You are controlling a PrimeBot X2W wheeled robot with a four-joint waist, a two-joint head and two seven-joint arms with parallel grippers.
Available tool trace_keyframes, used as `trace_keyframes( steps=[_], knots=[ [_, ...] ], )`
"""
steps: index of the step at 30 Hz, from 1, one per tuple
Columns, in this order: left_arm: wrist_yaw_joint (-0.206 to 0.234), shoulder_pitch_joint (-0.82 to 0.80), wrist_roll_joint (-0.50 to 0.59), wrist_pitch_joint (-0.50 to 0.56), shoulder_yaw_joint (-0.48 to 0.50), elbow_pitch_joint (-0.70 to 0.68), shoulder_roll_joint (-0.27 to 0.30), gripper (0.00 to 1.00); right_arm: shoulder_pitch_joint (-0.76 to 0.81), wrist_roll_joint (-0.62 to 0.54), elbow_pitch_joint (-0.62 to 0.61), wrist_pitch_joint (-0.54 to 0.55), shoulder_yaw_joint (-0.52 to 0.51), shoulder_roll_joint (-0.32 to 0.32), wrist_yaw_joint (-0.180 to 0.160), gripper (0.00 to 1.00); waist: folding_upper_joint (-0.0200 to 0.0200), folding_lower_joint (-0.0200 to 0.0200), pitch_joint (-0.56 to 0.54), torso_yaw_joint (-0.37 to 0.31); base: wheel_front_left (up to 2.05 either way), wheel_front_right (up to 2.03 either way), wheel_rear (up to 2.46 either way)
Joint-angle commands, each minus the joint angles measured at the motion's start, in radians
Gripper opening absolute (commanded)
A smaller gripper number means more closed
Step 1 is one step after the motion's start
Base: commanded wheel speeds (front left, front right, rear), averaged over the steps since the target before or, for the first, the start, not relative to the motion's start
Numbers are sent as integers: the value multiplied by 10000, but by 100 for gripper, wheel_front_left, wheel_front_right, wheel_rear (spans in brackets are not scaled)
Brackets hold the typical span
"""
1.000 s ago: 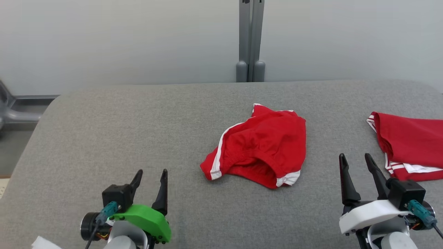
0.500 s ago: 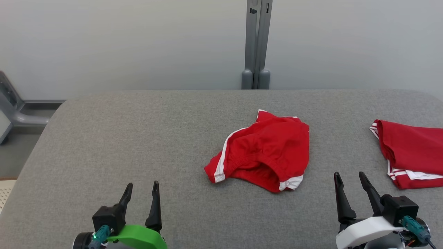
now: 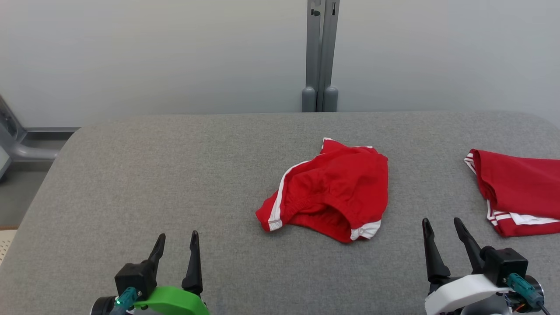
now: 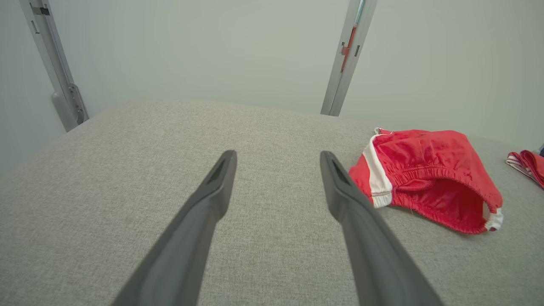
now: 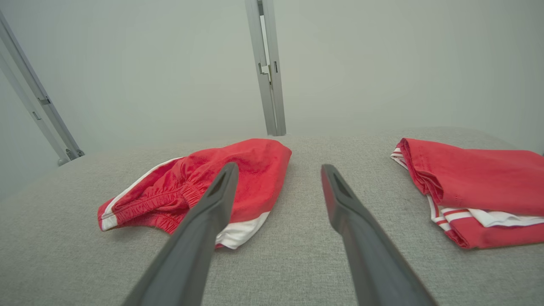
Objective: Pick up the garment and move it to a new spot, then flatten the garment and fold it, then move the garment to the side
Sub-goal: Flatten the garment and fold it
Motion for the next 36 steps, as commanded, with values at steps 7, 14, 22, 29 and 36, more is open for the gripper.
trace_keyframes(
  steps=[7,14,22,29,36],
  knots=[
    [-105,50,189,-30,129,80,-25,100,-127,-37,8,-19,-5,-29,-9,100,0,0,95,-12,0,0,0],
    [-283,-714,291,162,-29,197,94,100,-373,-182,-103,53,17,-29,-9,100,0,0,421,-213,0,0,0],
    [-965,-3517,845,1458,-770,758,-102,100,-1105,-428,-514,266,87,-27,-9,100,0,0,1389,-795,0,0,0],
    [-1855,-6495,1187,2770,-1491,2535,-716,100,-2011,-512,-807,302,372,-27,-10,100,0,0,2952,-1712,0,0,0],
    [-2498,-8444,1287,3900,-1990,4763,-1134,100,-2721,-409,-721,151,597,-23,-10,100,0,0,4211,-2588,0,0,0]
  ],
)
